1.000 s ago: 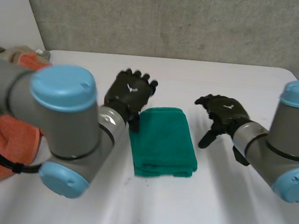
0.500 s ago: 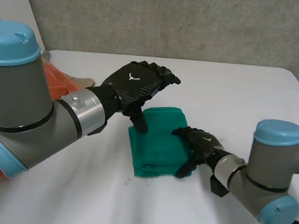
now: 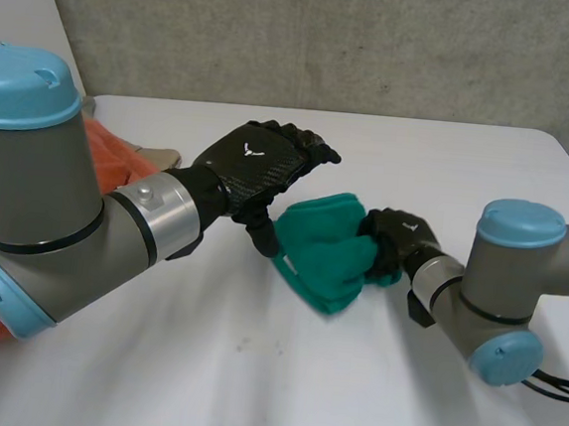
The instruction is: Fold the laundry.
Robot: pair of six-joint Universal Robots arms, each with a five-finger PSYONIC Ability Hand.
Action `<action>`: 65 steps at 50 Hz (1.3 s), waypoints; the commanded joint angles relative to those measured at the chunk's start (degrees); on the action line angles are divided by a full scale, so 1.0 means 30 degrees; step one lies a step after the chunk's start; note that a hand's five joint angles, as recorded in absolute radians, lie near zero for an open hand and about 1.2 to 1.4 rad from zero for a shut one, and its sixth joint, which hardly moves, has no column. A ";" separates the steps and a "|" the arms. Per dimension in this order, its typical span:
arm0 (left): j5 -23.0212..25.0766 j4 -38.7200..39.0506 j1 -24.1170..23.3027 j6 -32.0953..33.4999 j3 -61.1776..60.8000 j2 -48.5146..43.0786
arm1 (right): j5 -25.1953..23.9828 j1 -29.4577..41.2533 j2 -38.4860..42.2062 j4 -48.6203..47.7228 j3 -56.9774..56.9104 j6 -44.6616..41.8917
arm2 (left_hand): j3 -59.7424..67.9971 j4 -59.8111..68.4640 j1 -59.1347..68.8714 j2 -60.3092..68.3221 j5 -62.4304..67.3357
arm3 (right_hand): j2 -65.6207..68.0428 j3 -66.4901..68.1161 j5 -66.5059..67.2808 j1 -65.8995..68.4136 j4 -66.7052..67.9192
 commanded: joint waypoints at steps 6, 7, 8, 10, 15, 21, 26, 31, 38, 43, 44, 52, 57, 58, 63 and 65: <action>0.0010 0.0006 -0.0072 0.0001 0.0027 -0.0120 | 0.0201 -0.5496 0.2458 0.0823 -0.5518 -0.4108 | 0.0004 0.0174 0.0470 0.0166 -0.0150 | 0.5934 1.0138 0.6458 0.9875 0.4011; -0.0019 0.0006 -0.0073 0.0001 -0.0002 -0.0121 | 0.0143 -0.5760 0.2809 0.1116 -0.6075 -0.4166 | -0.0051 0.0119 0.0415 0.0111 -0.0205 | 0.5934 1.0138 0.6458 0.9875 0.4011; -0.0020 0.0006 -0.0073 0.0001 -0.0002 -0.0150 | 0.0143 -0.6023 0.3190 0.1409 -0.6660 -0.4225 | -0.0051 0.0118 0.0414 0.0111 -0.0206 | 0.5934 1.0138 0.6458 0.9875 0.4011; -0.0019 0.0006 -0.0102 0.0001 0.0027 -0.0208 | 0.0143 -0.6640 0.4391 0.2288 -0.8797 -0.4313 | -0.0051 0.0118 0.0414 0.0111 -0.0206 | 0.5934 1.0138 0.6458 0.9875 0.4011; -0.0020 0.0035 -0.0131 0.0001 0.0027 -0.0267 | 0.0143 -0.7606 0.7174 0.4542 -1.3659 -0.4956 | 0.0005 0.0174 0.0470 0.0167 -0.0150 | 0.5934 1.0138 0.6458 0.9875 0.4011; -0.0020 0.0036 -0.0131 0.0001 -0.0002 -0.0355 | 0.0434 -0.8808 1.1275 0.7737 -2.1161 -0.7210 | 0.0005 0.0174 0.0470 0.0167 -0.0150 | 0.5934 1.0138 0.6458 0.9875 0.4011; -0.0020 0.0035 -0.0131 0.0001 -0.0031 -0.0472 | 0.1957 -0.9716 1.2364 0.7858 -2.2926 -1.0342 | 0.0005 0.0174 0.0470 0.0167 -0.0150 | 0.5934 1.0138 0.6458 0.9875 0.4011; -0.0020 0.0036 -0.0131 0.0001 -0.0002 -0.0648 | 0.2428 -1.0303 1.2393 0.6687 -2.2838 -1.2543 | 0.0005 0.0174 0.0470 0.0167 -0.0150 | 0.5934 1.0138 0.6458 0.9875 0.4011; -0.0020 0.0036 -0.0132 0.0001 -0.0031 -0.0706 | 0.2398 -1.0479 1.2393 0.5662 -2.2838 -1.2663 | 0.0005 0.0174 0.0470 0.0167 -0.0150 | -0.4356 -0.0152 -0.3832 -0.0415 -0.6279; -0.0020 0.0006 -0.0102 -0.0028 -0.0061 -0.0707 | 0.2574 -1.0508 1.2422 0.3907 -2.2663 -1.2663 | 0.0005 0.0174 0.0470 0.0167 -0.0150 | -1.7399 -1.3195 -1.6875 -1.3458 -1.9322; -0.0020 0.0006 -0.0102 -0.0057 -0.0061 -0.0707 | 0.2632 -1.0538 1.2422 0.3612 -2.2633 -1.2663 | 0.0005 0.0174 0.0470 0.0167 -0.0150 | -1.7399 -1.3195 -1.6875 -1.3458 -1.9322; -0.0020 0.0006 0.0015 -0.0086 -0.0061 -0.0707 | 0.2926 -1.1241 1.2481 0.3082 -2.1727 -1.3335 | 0.0005 0.0174 0.0470 0.0167 -0.0150 | -1.7399 -1.3195 -1.6875 -1.3458 -1.9322; -0.0020 -0.0023 -0.0043 -0.0086 -0.0061 -0.0707 | 0.2545 -1.1153 1.0523 0.2380 -1.8274 -1.5559 | 0.0005 0.0174 0.0470 0.0167 -0.0150 | -1.7399 -1.3195 -1.6875 -1.3458 -1.9322; -0.0020 -0.0023 -0.0043 -0.0086 -0.0061 -0.0707 | 0.2574 -1.1153 0.9909 0.2117 -1.7572 -1.5940 | 0.0005 0.0174 0.0470 0.0167 -0.0150 | -1.7399 -1.3195 -1.6875 -1.3458 -1.9322; -0.0020 -0.0052 -0.0073 -0.0086 -0.0206 -0.0445 | 0.2633 -1.1095 0.6218 0.0389 -1.2592 -1.8810 | 0.0005 0.0174 0.0470 0.0167 -0.0150 | -1.7399 -1.3195 -1.6875 -1.3458 -1.9322; -0.0020 -0.0052 -0.0073 -0.0086 -0.0295 -0.0326 | 0.2808 -1.1095 0.4488 0.0152 -1.0628 -2.0450 | -0.0051 0.0118 0.0414 0.0111 -0.0206 | -1.7399 -1.3195 -1.6875 -1.3458 -1.9322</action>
